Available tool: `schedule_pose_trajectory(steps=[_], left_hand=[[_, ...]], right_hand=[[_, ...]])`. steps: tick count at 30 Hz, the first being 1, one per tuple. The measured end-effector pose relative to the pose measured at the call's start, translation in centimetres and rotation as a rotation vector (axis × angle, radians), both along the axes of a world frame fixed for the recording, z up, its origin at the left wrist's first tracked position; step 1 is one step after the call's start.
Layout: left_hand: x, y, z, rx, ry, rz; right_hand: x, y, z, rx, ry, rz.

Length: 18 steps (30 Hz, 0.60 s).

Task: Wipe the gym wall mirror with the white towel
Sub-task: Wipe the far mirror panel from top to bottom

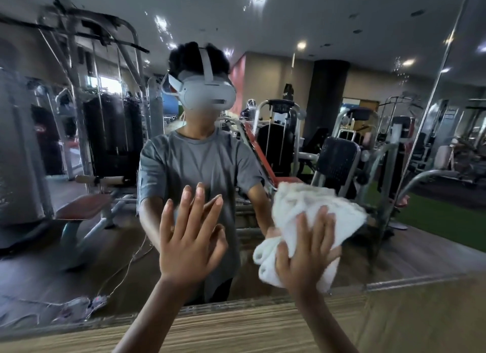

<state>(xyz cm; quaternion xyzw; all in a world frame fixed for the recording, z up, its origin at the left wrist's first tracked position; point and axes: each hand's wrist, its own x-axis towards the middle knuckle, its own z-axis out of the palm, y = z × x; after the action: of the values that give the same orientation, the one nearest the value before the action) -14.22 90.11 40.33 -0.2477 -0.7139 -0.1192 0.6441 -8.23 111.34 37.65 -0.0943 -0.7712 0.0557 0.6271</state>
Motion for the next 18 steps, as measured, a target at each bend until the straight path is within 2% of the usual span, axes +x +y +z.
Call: schedule_pose_trajectory(steps=[3, 4, 5, 6, 9, 10, 11, 13, 16, 18], left_hand=[[0.0, -0.2, 0.0, -0.007, 0.009, -0.009], [0.0, -0.2, 0.0, -0.005, 0.008, -0.012], [0.0, -0.1, 0.0, -0.002, 0.005, -0.013], [0.0, 0.0, -0.1, 0.003, 0.003, -0.011], [0.0, 0.2, 0.0, 0.009, 0.015, -0.001], [0.1, 0.2, 0.0, 0.01, 0.016, -0.006], [0.1, 0.1, -0.1, 0.009, 0.015, -0.013], [0.0, -0.1, -0.1, 0.012, 0.011, -0.014], [-0.1, -0.3, -0.1, -0.004, 0.011, -0.036], [-0.1, -0.3, -0.1, -0.005, 0.011, -0.04]], right_hand=[[0.9, 3.6, -4.1, 0.478, -0.134, -0.042], [1.5, 5.2, -4.6, 0.531, -0.161, -0.039], [2.1, 6.3, -4.5, 0.481, -0.164, -0.033], [2.3, 7.0, -3.7, 0.33, -0.126, -0.028], [1.0, 5.2, 1.2, -0.308, 0.12, -0.049], [0.4, 3.7, 2.5, -0.409, 0.166, -0.04], [0.0, 2.0, 2.8, -0.404, 0.165, -0.032], [-0.3, -0.4, 0.5, -0.167, 0.072, 0.001], [0.7, 1.3, -5.5, 0.355, -0.126, -0.029], [1.4, 4.5, -6.7, 0.468, -0.181, -0.027]])
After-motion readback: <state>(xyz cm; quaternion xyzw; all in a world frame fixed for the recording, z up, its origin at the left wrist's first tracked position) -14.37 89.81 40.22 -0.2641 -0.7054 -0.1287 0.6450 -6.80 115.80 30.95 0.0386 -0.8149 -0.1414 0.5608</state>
